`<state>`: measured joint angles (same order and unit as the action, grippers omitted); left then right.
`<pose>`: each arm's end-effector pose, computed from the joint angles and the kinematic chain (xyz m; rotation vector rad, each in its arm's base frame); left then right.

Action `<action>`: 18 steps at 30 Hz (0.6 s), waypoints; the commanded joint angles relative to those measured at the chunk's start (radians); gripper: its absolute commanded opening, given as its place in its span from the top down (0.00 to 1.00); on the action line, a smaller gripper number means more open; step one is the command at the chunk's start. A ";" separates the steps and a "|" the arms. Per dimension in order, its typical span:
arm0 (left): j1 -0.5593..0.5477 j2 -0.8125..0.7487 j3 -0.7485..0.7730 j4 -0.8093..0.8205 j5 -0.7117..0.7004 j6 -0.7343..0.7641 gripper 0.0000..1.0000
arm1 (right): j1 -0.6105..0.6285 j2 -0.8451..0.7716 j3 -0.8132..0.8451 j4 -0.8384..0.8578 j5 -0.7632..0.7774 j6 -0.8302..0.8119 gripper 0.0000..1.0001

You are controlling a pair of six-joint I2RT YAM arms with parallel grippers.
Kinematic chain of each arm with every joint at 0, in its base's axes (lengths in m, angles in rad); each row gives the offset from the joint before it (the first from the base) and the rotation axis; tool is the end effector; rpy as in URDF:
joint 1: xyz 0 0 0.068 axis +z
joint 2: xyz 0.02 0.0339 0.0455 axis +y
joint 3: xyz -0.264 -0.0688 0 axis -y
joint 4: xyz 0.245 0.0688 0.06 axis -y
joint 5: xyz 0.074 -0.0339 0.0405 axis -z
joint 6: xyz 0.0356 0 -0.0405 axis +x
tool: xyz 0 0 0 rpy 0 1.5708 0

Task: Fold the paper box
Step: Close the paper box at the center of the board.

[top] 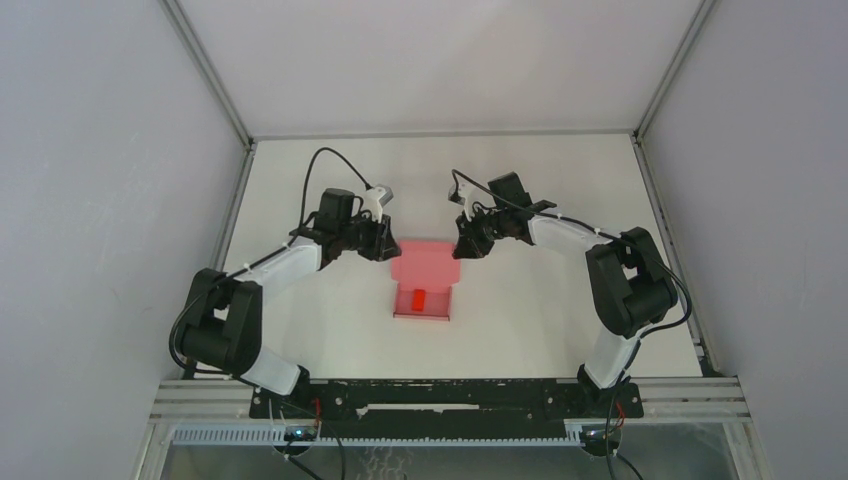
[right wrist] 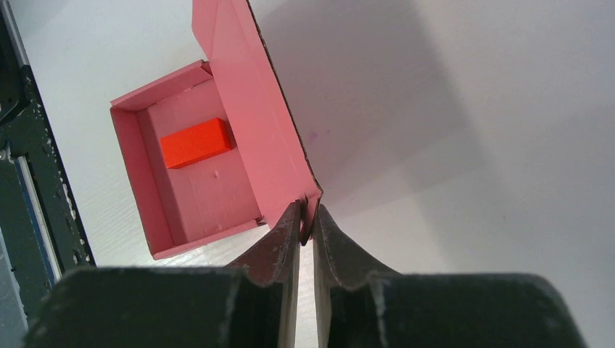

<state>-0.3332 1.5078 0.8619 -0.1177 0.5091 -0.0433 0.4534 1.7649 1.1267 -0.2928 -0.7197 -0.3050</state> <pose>0.2883 -0.1181 0.2048 0.5922 2.2661 -0.7810 0.3166 0.1804 0.1939 -1.1643 2.1151 0.9578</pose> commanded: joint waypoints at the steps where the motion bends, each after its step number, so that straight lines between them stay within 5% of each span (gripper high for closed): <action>1: 0.006 0.002 0.011 0.002 0.028 0.021 0.69 | 0.008 -0.030 0.037 -0.001 -0.009 -0.024 0.83; 18: 0.006 0.015 0.025 -0.011 0.059 0.023 0.85 | 0.008 -0.031 0.037 0.003 -0.008 -0.022 0.83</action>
<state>-0.3321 1.5188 0.8619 -0.1299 0.5194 -0.0418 0.4534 1.7649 1.1267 -0.3065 -0.7170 -0.3088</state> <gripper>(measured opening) 0.156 0.170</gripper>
